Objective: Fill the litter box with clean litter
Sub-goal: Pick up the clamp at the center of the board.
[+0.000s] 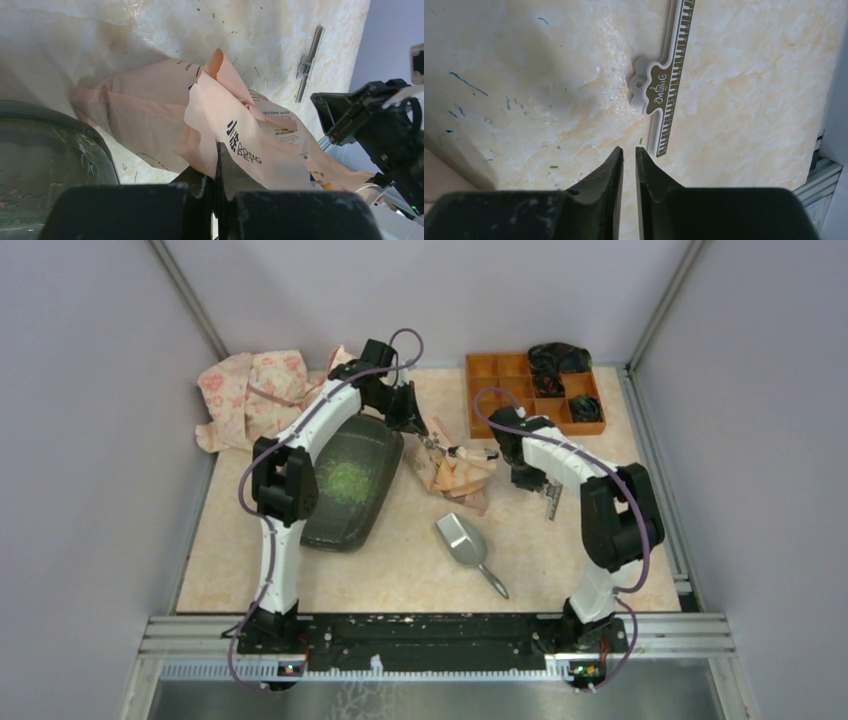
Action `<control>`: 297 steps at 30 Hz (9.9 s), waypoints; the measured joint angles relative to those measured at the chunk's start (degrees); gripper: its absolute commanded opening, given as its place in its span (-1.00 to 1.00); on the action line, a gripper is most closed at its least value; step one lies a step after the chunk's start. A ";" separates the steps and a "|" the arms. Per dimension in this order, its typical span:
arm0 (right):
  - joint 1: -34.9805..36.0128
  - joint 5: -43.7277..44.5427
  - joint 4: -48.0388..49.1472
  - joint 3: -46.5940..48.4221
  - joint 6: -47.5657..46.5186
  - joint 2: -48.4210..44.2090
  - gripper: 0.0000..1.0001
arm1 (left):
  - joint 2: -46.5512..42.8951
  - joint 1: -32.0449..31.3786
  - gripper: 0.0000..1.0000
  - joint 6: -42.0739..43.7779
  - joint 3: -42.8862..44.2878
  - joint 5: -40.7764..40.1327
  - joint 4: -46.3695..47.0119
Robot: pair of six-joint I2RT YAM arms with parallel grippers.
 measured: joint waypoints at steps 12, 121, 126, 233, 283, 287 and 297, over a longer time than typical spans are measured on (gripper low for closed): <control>-4.57 -1.01 1.31 -0.35 -1.38 2.34 -0.26 | -0.61 1.20 -1.00 0.02 -1.88 2.34 1.53; -6.69 -85.70 96.26 -15.04 47.78 -0.81 -1.00 | -18.21 5.84 -0.03 -20.00 -28.52 29.79 42.42; -6.64 -86.36 99.45 -15.04 50.62 -0.81 -1.00 | -19.30 5.97 -0.06 -25.09 -31.43 31.65 49.66; -1.88 -91.47 76.56 -4.20 33.22 -3.39 -1.00 | -23.10 7.04 -0.43 -45.48 -39.34 36.28 74.90; -1.07 -89.64 83.49 -6.29 38.82 -3.50 -1.00 | -24.83 10.21 0.14 -37.22 -38.51 35.45 64.52; -1.07 -89.22 82.01 -5.62 37.83 -3.50 -1.00 | -26.03 9.70 -0.10 -37.00 -39.93 35.60 64.50; -1.03 -88.39 77.31 -4.61 35.26 -3.39 -0.99 | -26.88 8.79 -0.72 -37.09 -41.11 35.71 65.92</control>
